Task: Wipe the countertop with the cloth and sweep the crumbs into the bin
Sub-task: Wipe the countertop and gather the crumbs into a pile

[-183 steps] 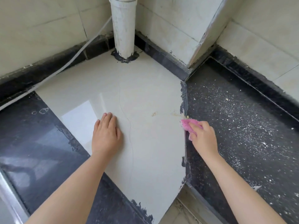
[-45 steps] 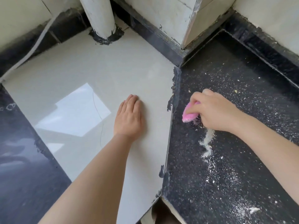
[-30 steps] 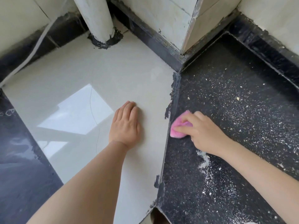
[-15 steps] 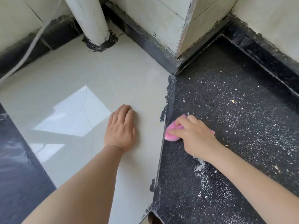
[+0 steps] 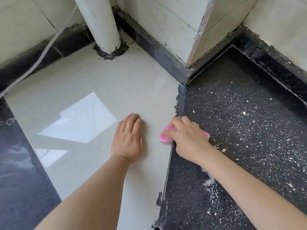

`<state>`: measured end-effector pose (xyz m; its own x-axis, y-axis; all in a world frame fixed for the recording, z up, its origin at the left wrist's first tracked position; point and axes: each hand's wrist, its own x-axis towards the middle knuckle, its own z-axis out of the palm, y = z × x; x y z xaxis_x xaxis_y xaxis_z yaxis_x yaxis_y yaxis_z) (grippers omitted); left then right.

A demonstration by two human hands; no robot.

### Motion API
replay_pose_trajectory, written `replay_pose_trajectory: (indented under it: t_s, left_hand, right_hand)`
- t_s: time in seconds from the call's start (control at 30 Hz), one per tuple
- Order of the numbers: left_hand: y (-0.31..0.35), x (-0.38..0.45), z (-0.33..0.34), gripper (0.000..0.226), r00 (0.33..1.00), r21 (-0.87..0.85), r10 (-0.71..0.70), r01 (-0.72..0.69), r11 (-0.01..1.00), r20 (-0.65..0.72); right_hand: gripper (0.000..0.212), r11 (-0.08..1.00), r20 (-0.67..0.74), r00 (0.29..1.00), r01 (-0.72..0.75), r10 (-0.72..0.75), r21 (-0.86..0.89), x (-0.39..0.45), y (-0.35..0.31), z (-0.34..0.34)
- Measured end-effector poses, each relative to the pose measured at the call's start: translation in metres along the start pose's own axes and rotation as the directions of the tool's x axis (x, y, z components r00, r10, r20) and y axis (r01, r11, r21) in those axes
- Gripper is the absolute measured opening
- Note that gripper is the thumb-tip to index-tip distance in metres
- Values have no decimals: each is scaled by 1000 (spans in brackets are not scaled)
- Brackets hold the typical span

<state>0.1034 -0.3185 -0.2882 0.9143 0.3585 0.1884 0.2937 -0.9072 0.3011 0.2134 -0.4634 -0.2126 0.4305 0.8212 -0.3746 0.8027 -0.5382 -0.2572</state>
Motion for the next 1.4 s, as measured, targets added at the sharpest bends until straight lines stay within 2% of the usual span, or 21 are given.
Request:
replay_pose_trajectory:
  t_s: [0.1, 0.17, 0.27, 0.33, 0.4, 0.47, 0.53, 0.63, 0.73, 0.8, 0.87, 0.93, 1.0, 1.07, 1.17, 1.27, 1.4]
  left_hand:
    - [0, 0, 0, 42, 1000, -7, -4, 4, 1000, -9]
    - [0, 1, -1, 42, 1000, -6, 0, 0, 1000, -15]
    - [-1, 0, 0, 42, 1000, -1, -3, 3, 1000, -10]
    - [0, 0, 1, 42, 1000, 3, -2, 2, 1000, -9]
    - [0, -1, 0, 42, 1000, 9, -5, 5, 1000, -10]
    - [0, -1, -1, 41, 1000, 6, -8, 8, 1000, -11]
    - [0, 0, 0, 41, 1000, -6, -13, 13, 1000, 7]
    - [0, 0, 0, 40, 999, -4, -24, 24, 1000, 29]
    - [0, -1, 0, 41, 999, -6, -20, 20, 1000, 29]
    - [0, 0, -1, 41, 1000, -8, -16, 17, 1000, 24]
    - [0, 0, -1, 41, 1000, -13, -18, 18, 1000, 24]
    - [0, 0, -1, 41, 999, -11, -22, 23, 1000, 24]
    - [0, -1, -1, 41, 999, -6, -22, 22, 1000, 26]
    - [0, -1, 0, 41, 999, 0, -21, 21, 1000, 30]
    - [-1, -1, -1, 41, 999, 12, -19, 19, 1000, 36]
    - [0, 0, -1, 41, 999, 14, -14, 13, 1000, 39]
    - [0, 0, -1, 40, 998, 17, -33, 32, 999, 49]
  right_hand:
    - [48, 997, 184, 982, 45, -32, -66, -37, 11, -2]
    - [48, 996, 193, 981, -4, 21, -89, -51, 29, -9]
    - [54, 990, -17, 990, -142, 142, 0, -45, 57, -19]
    - [51, 976, -226, 950, -201, 216, 87, -28, 68, -22]
    - [48, 966, -393, 888, -177, 239, 188, 1, 70, -21]
    - [48, 964, -466, 853, -141, 234, 227, 34, 65, -20]
    - [47, 959, -434, 868, -147, 242, 240, 58, 59, -20]
    - [51, 967, -305, 926, -166, 221, 195, 65, 57, -13]
    - [54, 971, -180, 971, -121, 159, 204, 35, 61, 3]
    - [55, 982, -28, 995, -85, 91, 170, 6, 66, 7]
    - [53, 995, 149, 989, -34, 19, 95, -20, 75, 0]
    - [53, 997, 229, 973, -28, 10, 75, -35, 83, -17]
    - [56, 993, 171, 984, -61, 43, 105, -33, 87, -36]
    - [56, 987, 19, 997, -76, 74, 143, -13, 87, -50]
    - [46, 981, -176, 976, -99, 128, 164, 33, 86, -52]
    - [48, 975, -207, 965, -126, 164, 183, 58, 77, -32]
    - [56, 978, -172, 974, -120, 150, 172, 24, 68, -4]
